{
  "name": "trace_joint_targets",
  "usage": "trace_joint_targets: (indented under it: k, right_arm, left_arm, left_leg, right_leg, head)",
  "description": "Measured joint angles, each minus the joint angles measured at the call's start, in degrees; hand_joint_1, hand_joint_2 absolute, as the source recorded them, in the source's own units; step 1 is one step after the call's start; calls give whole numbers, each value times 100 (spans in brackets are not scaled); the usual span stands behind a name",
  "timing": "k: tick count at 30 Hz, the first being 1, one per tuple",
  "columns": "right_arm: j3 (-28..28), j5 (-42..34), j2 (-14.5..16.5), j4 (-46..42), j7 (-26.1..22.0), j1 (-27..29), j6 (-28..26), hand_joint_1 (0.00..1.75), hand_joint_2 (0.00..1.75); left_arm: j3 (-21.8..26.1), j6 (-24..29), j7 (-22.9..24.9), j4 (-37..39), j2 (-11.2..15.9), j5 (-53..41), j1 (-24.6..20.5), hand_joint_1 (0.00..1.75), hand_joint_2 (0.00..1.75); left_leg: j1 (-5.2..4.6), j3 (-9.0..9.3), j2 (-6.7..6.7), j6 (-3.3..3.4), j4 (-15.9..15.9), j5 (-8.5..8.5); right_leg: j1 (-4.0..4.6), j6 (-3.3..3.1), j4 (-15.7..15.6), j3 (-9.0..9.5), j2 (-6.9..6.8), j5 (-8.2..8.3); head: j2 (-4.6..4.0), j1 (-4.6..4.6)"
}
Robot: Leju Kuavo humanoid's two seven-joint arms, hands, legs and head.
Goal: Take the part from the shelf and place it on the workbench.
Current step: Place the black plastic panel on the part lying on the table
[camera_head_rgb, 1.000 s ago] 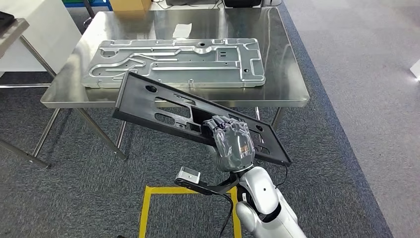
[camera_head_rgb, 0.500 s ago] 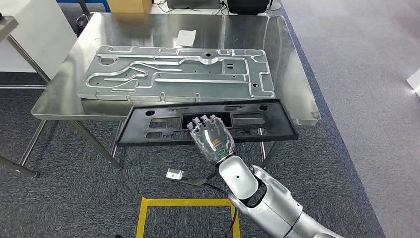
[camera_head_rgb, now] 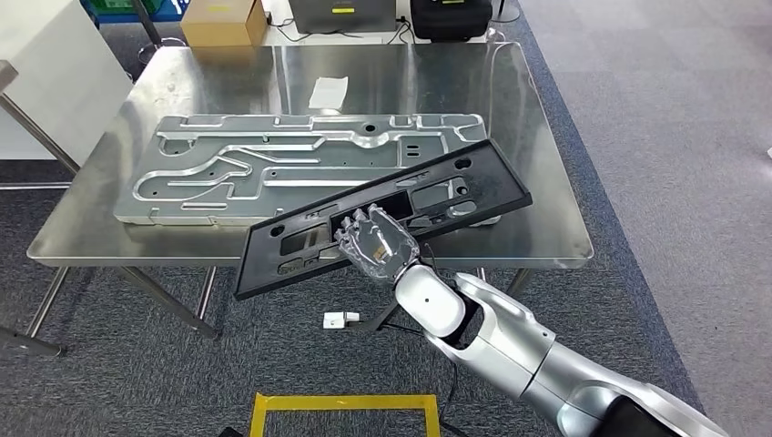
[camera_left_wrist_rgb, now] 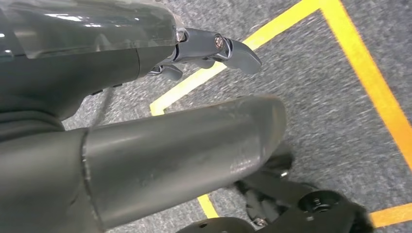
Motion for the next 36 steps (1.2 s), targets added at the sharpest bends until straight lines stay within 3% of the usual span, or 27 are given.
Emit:
trace_joint_targets:
  k: [1, 2, 4, 5, 7, 9, 11, 13, 14, 15, 16, 17, 19, 20, 21, 23, 24, 26, 28, 29, 30, 31, 32, 33, 35, 36]
  right_arm:
    - [30, 0, 0, 37, -12, -10, 5, 175, 175]
    - [57, 0, -2, 80, -32, -23, 10, 175, 175]
    - [115, 0, 13, 182, -90, -44, 4, 175, 175]
    - [139, 0, 24, 234, -108, -50, -10, 175, 175]
    - [182, 0, 57, 319, -80, -69, -83, 175, 175]
    - [216, 0, 92, 401, 18, -111, -223, 175, 175]
    - [252, 0, 110, 483, 114, -147, -368, 175, 175]
    - [285, 0, 110, 560, 159, -143, -443, 175, 175]
    - [299, 0, 109, 593, 171, -133, -458, 175, 175]
    - [316, 0, 108, 624, 185, -125, -471, 175, 175]
    - [333, 0, 108, 650, 202, -122, -489, 175, 175]
    - [345, 0, 107, 673, 218, -120, -514, 175, 175]
    - [358, 0, 100, 729, 241, -111, -586, 175, 175]
    - [362, 0, 96, 755, 245, -103, -619, 175, 175]
    - [364, -1, 92, 781, 249, -94, -647, 175, 175]
    - [365, -3, 96, 814, 257, -82, -687, 175, 175]
    - [364, -4, 99, 831, 267, -79, -708, 175, 175]
    - [364, -4, 105, 865, 282, -72, -748, 175, 175]
    - [364, -3, 107, 902, 288, -48, -766, 175, 175]
    - [364, -2, 107, 923, 290, -29, -768, 175, 175]
    - [364, -2, 107, 945, 291, -12, -769, 175, 175]
    - [364, -2, 108, 965, 293, -1, -772, 175, 175]
    - [364, -2, 108, 984, 296, 5, -777, 175, 175]
    - [364, -2, 108, 1001, 300, 7, -788, 175, 175]
    - [357, -2, 114, 1033, 301, 11, -817, 175, 175]
    - [351, -2, 117, 1046, 297, 19, -830, 175, 175]
  left_arm:
    - [-4, -1, 1, 0, 1, 0, 5, 0, 0]
    - [-7, -2, 1, 2, 1, 2, 14, 0, 0]
    - [-10, -7, 6, 10, 2, 8, 30, 0, 0]
    - [-15, -9, 12, 15, 2, 10, 34, 0, 0]
    - [-39, -7, 21, 19, 1, 11, 15, 0, 0]
    - [-69, 1, 31, 20, 0, 15, -9, 0, 0]
    - [-85, 6, 47, 20, 0, 19, -16, 0, 0]
    - [-90, 7, 60, 20, 0, 20, -9, 0, 0]
    - [-91, 8, 63, 20, 0, 21, -2, 0, 0]
    - [-92, 8, 66, 20, 0, 22, 4, 0, 0]
    - [-92, 9, 68, 20, 0, 24, 7, 0, 0]
    - [-94, 8, 68, 20, -2, 25, 11, 0, 0]
    - [-96, 8, 68, 35, -28, 27, 9, 0, 0]
    - [-97, 10, 67, 43, -39, 27, 8, 0, 0]
    - [-97, 13, 65, 50, -49, 28, 6, 0, 0]
    - [-98, 20, 60, 50, -37, 30, 5, 0, 0]
    - [-98, 22, 56, 50, -36, 31, 4, 0, 0]
    - [-98, 24, 52, 50, -36, 34, -3, 0, 0]
    - [-98, 24, 51, 50, -32, 38, -1, 0, 0]
    - [-98, 24, 51, 50, -28, 40, 6, 0, 0]
    - [-98, 24, 51, 50, -26, 42, 11, 0, 0]
    - [-98, 24, 51, 50, -23, 43, 15, 0, 0]
    - [-98, 24, 51, 50, -20, 44, 17, 0, 0]
    - [-98, 24, 53, 52, -17, 46, 24, 0, 0]
    - [-98, 24, 61, 55, -15, 58, 28, 0, 0]
    - [-98, 25, 65, 57, -14, 69, 34, 0, 0]
  left_leg:
    - [18, -10, 7, -29, -280, 174]
    - [38, -3, 18, -39, -641, 564]
    - [38, 25, 48, 9, -1169, 1307]
    - [28, 32, 56, 62, -1271, 1506]
    - [12, 97, 45, 171, -1274, 1486]
    - [21, 195, 34, 257, -1304, 1420]
    - [23, 319, 25, 314, -1328, 1326]
    - [16, 466, 10, 337, -1333, 1195]
    - [10, 556, -2, 342, -1333, 1121]
    - [2, 655, -15, 343, -1334, 1045]
    - [-10, 757, -25, 342, -1336, 967]
    - [-21, 846, -33, 339, -1343, 889]
    - [-49, 1004, -50, 299, -1349, 746]
    - [-54, 1058, -60, 268, -1375, 695]
    - [-63, 1106, -70, 230, -1370, 688]
    - [-66, 1097, -73, 168, -1245, 755]
    - [-66, 1009, -61, 140, -1029, 820]
    - [-48, 646, -35, 81, -420, 784]
    - [-27, 214, -17, 20, 114, 418]
    - [-16, 61, -10, -6, 212, 224]
    - [-5, -24, -4, -28, 164, 132]
    - [8, -33, 1, -48, -47, 220]
    - [26, 18, 6, -69, -388, 482]
    - [45, 80, 14, -82, -770, 864]
    - [41, 164, 29, -21, -1260, 1372]
    - [27, 163, 32, 31, -1319, 1460]
  right_leg:
    - [-9, 22, 3, 108, 0, -89]
    - [-12, 49, 11, 202, 1, -178]
    - [-3, 123, 46, 333, 12, -349]
    - [4, 165, 62, 370, 18, -408]
    - [4, 240, 127, 381, 21, -433]
    - [-11, 296, 491, 194, 0, -350]
    - [-18, 339, 1162, -258, -24, -422]
    - [-16, 354, 1690, -758, -33, -767]
    - [-14, 344, 1759, -929, -37, -919]
    - [-6, 325, 1669, -1027, -39, -963]
    - [8, 287, 1428, -1046, -42, -849]
    - [31, 231, 1079, -1013, -44, -553]
    - [104, 101, 410, -924, -16, 250]
    - [132, 58, 216, -887, -5, 527]
    - [147, 28, 123, -856, 6, 649]
    - [121, -8, 40, -727, -4, 605]
    - [99, -37, -8, -644, -6, 573]
    - [68, -69, -66, -485, -5, 495]
    - [57, -73, -70, -359, 2, 377]
    - [50, -63, -64, -290, 8, 311]
    - [38, -49, -52, -217, 13, 243]
    - [26, -28, -35, -143, 17, 172]
    - [13, -2, -12, -69, 18, 96]
    - [9, 29, 21, -12, 18, 21]
    - [13, 96, 83, 30, 29, -92]
    - [18, 131, 101, 26, 34, -126]
  head:
    - [0, 1]
    - [-1, -3]
    - [-1, -8]
    - [-1, -7]
    - [0, 3]
    - [0, 4]
    - [0, 5]
    - [0, 4]
    - [0, 5]
    - [0, 6]
    - [0, 7]
    - [0, 7]
    - [0, -4]
    - [0, -6]
    - [0, -10]
    - [0, -3]
    - [0, -9]
    - [0, -19]
    - [0, -26]
    - [0, -26]
    - [0, -27]
    - [0, -26]
    - [0, -26]
    - [0, -31]
    - [0, -36]
    - [-1, -33]
